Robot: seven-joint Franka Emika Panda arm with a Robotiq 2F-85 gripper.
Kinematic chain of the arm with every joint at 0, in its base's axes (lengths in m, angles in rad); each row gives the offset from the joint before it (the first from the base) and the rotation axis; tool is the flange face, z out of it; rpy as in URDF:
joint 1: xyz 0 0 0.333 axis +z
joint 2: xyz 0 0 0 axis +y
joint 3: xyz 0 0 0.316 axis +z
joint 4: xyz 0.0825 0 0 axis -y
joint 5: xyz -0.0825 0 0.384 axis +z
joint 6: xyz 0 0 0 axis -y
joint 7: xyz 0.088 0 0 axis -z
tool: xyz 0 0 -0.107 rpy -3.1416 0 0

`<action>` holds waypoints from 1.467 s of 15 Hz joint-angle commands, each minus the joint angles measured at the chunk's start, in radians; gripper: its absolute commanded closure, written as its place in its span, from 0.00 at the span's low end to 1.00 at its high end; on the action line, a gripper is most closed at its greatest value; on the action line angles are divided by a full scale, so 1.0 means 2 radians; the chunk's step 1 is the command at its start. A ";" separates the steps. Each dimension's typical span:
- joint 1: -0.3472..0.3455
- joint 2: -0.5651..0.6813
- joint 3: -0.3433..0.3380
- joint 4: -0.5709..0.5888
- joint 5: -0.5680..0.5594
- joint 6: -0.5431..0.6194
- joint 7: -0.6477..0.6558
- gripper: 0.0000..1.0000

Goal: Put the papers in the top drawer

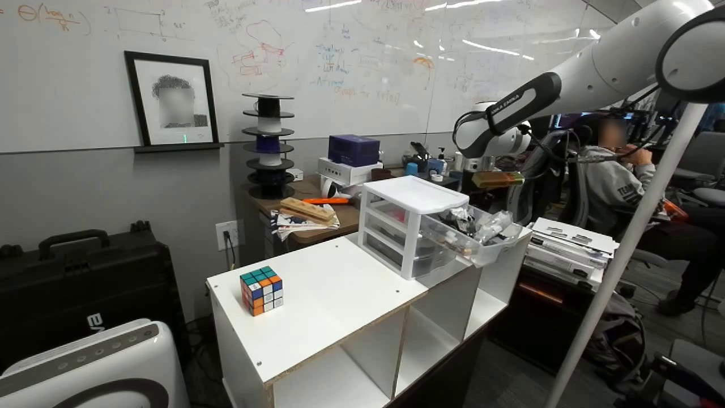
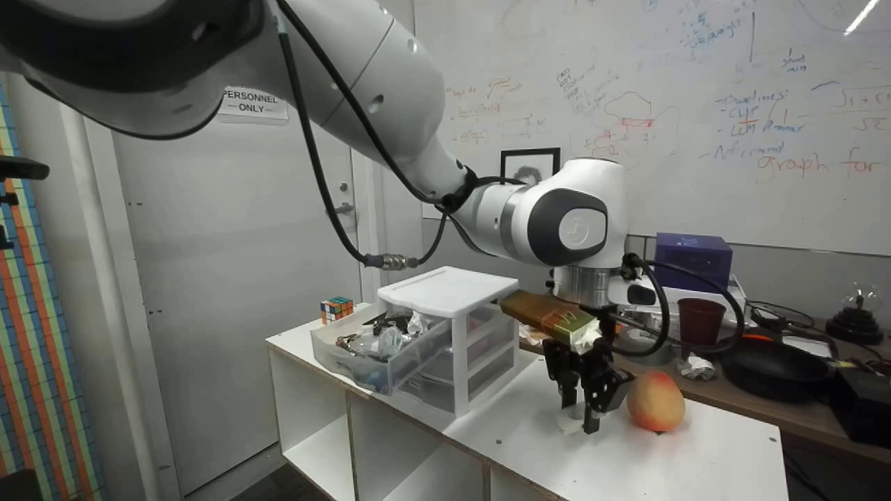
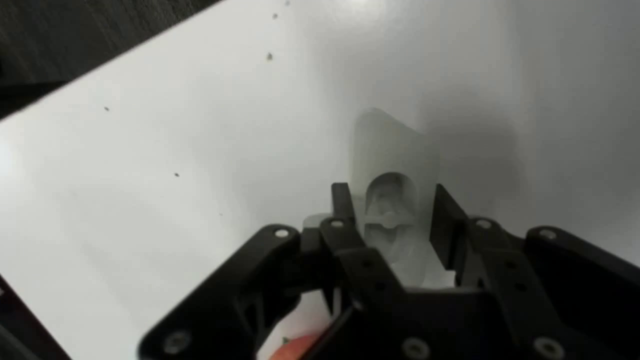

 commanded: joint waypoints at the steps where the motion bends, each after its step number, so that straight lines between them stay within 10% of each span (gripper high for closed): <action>1: 0.004 -0.102 -0.013 -0.110 0.000 -0.015 0.032 0.82; 14: 0.084 -0.392 0.015 -0.359 -0.055 -0.076 0.033 0.83; 22: 0.110 -0.439 0.047 -0.412 -0.063 -0.132 0.018 0.83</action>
